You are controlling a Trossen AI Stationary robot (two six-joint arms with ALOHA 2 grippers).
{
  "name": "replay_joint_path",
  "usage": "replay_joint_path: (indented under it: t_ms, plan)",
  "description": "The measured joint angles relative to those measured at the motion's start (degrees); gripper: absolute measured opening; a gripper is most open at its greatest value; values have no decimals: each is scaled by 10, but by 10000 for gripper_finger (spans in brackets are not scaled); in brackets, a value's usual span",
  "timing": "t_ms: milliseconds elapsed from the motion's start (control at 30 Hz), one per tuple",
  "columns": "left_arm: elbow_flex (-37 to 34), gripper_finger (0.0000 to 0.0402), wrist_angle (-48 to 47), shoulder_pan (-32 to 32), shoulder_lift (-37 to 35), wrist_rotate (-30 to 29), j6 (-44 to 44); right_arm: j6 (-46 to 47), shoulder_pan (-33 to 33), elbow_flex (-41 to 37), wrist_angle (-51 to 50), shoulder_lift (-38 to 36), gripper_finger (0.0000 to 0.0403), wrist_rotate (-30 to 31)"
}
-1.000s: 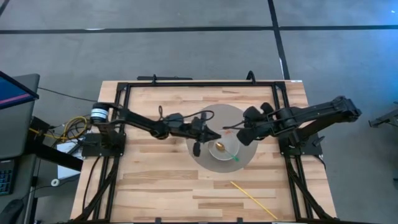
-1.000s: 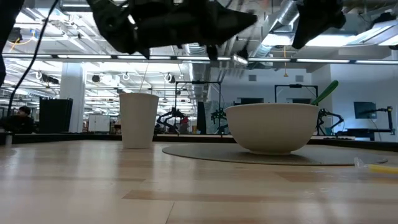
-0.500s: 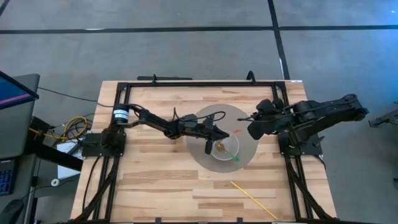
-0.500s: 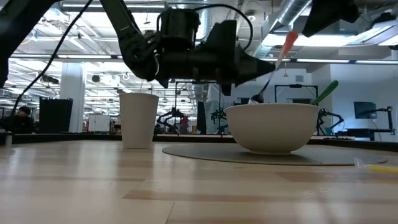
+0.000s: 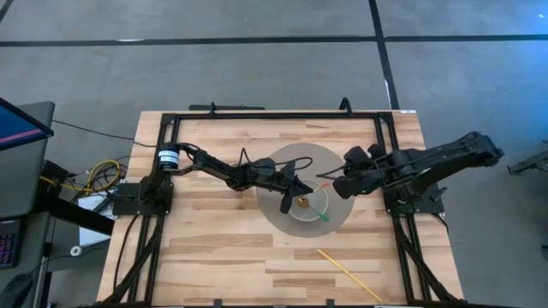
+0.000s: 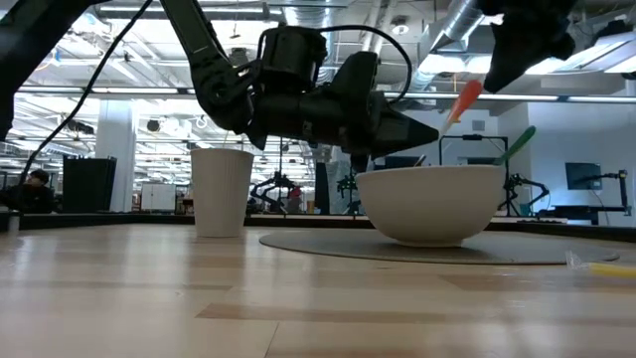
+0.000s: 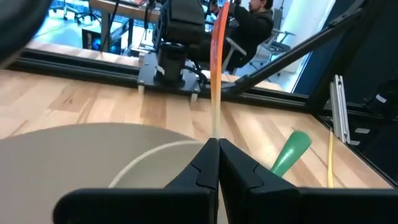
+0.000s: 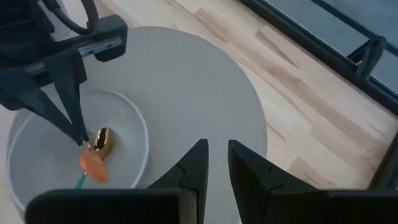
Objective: Pick & Place Utensil
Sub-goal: Put the orange fork into the bowl
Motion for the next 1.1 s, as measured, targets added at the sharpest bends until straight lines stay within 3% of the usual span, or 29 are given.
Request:
replay_joint_path:
  t_ms: [400, 1100]
  plan:
    - [0, 5, -41, 4, 0, -1, -26, -9, 0, 0, 40, 89, 55, -46]
    - [-1, 6, -42, 35, 0, 9, -30, -22, -1, 0, 78, 95, 55, -59]
